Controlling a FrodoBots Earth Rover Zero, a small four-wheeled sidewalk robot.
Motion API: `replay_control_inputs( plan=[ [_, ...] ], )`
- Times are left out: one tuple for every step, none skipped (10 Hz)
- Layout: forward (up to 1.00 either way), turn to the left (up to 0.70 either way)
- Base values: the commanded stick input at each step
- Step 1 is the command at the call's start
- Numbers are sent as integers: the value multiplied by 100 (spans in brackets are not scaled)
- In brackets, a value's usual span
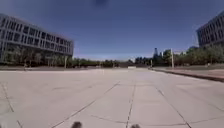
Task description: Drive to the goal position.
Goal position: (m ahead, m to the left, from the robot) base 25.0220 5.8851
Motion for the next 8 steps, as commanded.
replay_control_inputs(
  plan=[
    [85, 1],
    [85, 1],
    [85, 1],
    [85, 1],
    [85, 1],
    [85, 1],
    [85, 1],
    [85, 1]
  ],
)
